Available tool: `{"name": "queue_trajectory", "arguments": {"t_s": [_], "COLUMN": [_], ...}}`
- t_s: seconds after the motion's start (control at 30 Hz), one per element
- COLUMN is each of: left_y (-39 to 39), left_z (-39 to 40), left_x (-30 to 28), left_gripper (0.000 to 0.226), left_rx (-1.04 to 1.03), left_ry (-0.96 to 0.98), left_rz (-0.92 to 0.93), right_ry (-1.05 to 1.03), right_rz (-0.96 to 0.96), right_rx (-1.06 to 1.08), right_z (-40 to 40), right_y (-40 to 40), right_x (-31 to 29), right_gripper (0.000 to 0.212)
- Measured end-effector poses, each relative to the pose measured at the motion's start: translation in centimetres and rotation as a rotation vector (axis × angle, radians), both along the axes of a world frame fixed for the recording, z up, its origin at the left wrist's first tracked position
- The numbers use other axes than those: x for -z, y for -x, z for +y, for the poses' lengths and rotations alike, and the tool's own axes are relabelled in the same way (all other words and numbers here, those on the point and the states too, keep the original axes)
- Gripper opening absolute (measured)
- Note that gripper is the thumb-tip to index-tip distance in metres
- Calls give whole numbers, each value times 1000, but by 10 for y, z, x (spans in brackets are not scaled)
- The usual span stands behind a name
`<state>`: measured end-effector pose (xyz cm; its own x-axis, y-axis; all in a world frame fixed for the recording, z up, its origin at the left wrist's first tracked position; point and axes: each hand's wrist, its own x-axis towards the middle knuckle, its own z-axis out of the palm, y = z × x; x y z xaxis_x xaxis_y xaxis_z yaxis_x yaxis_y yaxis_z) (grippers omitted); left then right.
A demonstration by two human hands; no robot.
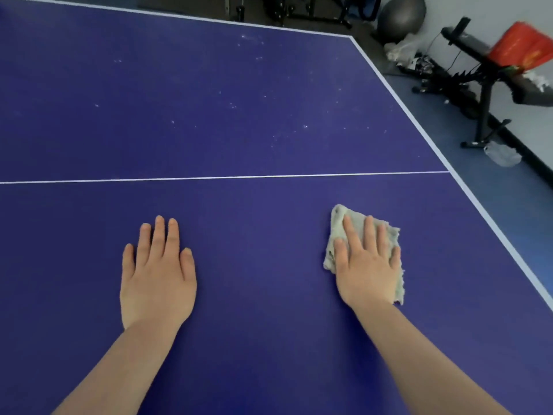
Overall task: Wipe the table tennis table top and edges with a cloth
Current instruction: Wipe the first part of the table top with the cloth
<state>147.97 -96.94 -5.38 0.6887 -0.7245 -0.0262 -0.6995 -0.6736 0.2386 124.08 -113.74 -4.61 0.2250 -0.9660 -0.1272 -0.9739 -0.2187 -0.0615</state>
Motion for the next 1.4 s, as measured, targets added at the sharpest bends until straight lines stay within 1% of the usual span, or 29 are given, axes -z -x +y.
{"name": "queue_trajectory", "arguments": {"t_s": [0.13, 0.2, 0.23, 0.3, 0.33, 0.43, 0.5, 0.57, 0.67, 0.73, 0.8, 0.83, 0.9, 0.97, 1.07, 1.13, 1.2, 1.27, 1.33, 1.4], "left_y": [53, 73, 80, 95, 104, 131, 149, 171, 210, 237, 262, 272, 289, 297, 300, 301, 301, 301, 300, 300], "left_z": [4, 14, 19, 33, 39, 50, 49, 45, 32, 22, 13, 9, 0, -4, -1, -1, -2, 0, 3, 6], "left_x": [-1, 3, 5, 10, 12, 16, 18, 19, 21, 22, 23, 22, 16, 15, 12, 10, 8, 8, 10, 11], "left_gripper": [62, 61, 59, 55, 56, 59, 59, 59, 59, 60, 61, 61, 60, 60, 56, 54, 61, 62, 62, 61], "left_rx": [97, 126, 130, 143, 155, 197, 218, 233, 280, 305, 299, 304, 310, 306, 286, 275, 273, 284, 290, 290], "left_ry": [-14, -18, -15, -19, -30, -36, -16, -1, 23, 38, 51, 56, 59, 32, 16, -1, -2, 5, -1, -11], "left_rz": [12, 8, 0, -35, -49, -82, -100, -107, -114, -110, -106, -104, -100, -95, -83, -63, -35, -36, -43, -39], "right_ry": [46, 40, 39, 40, 36, 5, -13, -38, -47, -28, -36, -81, -70, -40, -49, -63, -71, -72, -69, -89], "right_rz": [-73, -76, -68, -50, -53, -45, -38, -53, -56, -58, -79, -95, -78, -67, -93, -88, -91, -76, -75, -59], "right_rx": [-344, -485, -520, -469, -388, -47, 50, 36, -82, -122, -110, -90, -103, -166, -157, -133, -114, -103, -103, -98], "right_z": [83, 99, 98, 88, 82, 70, 70, 75, 73, 71, 69, 69, 68, 69, 79, 83, 85, 89, 93, 98], "right_y": [-21, -23, -16, 15, 37, 97, 114, 121, 135, 151, 166, 171, 185, 199, 214, 218, 221, 227, 236, 250], "right_x": [8, 12, 11, 8, 9, 5, 0, -3, -4, 1, 2, -2, -7, -5, -8, -10, -10, -8, -6, -6], "right_gripper": [55, 53, 53, 54, 56, 65, 71, 73, 68, 67, 59, 56, 55, 61, 70, 66, 59, 54, 59, 68]}}
